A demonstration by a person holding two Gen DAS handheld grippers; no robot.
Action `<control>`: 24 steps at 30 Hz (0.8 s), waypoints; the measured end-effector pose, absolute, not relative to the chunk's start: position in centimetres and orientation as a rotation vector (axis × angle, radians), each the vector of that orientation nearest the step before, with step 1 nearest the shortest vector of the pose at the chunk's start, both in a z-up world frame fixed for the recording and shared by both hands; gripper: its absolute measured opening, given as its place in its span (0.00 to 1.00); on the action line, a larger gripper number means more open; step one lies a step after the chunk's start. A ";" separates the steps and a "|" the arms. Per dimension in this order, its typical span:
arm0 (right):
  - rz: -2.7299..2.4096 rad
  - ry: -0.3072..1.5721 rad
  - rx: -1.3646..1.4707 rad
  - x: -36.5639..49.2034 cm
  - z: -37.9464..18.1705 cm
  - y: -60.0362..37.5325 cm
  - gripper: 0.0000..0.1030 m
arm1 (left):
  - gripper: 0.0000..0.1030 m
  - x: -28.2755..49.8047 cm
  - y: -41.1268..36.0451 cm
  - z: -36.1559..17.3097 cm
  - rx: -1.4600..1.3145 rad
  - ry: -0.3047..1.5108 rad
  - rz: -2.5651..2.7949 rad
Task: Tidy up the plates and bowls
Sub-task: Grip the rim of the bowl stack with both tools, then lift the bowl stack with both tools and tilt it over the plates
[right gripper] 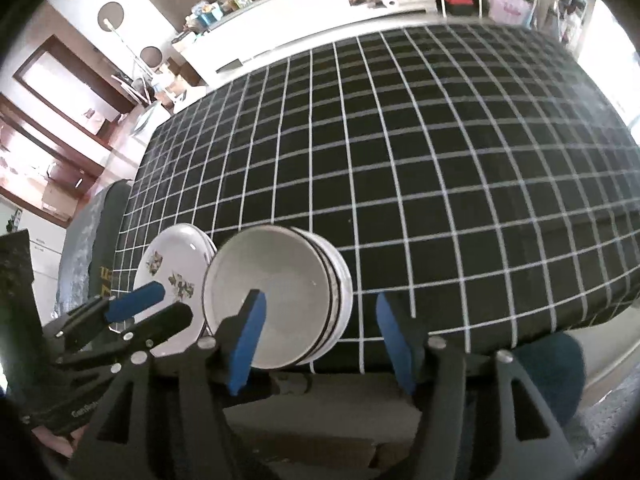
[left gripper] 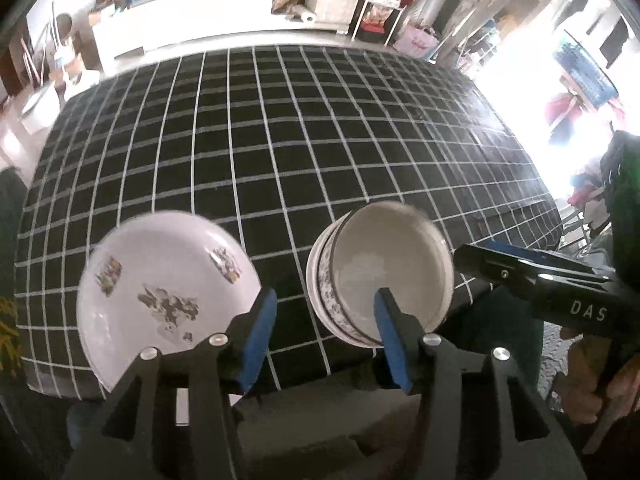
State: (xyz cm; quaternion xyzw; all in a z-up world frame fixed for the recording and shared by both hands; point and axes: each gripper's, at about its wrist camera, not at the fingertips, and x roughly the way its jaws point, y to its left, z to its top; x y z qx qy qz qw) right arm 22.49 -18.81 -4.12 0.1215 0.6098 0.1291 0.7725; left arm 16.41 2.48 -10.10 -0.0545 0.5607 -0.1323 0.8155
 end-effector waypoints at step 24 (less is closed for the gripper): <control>0.350 1.466 0.346 24.8 -10.1 -17.9 0.66 | 0.53 18.1 2.0 -16.3 -0.208 1.303 -0.421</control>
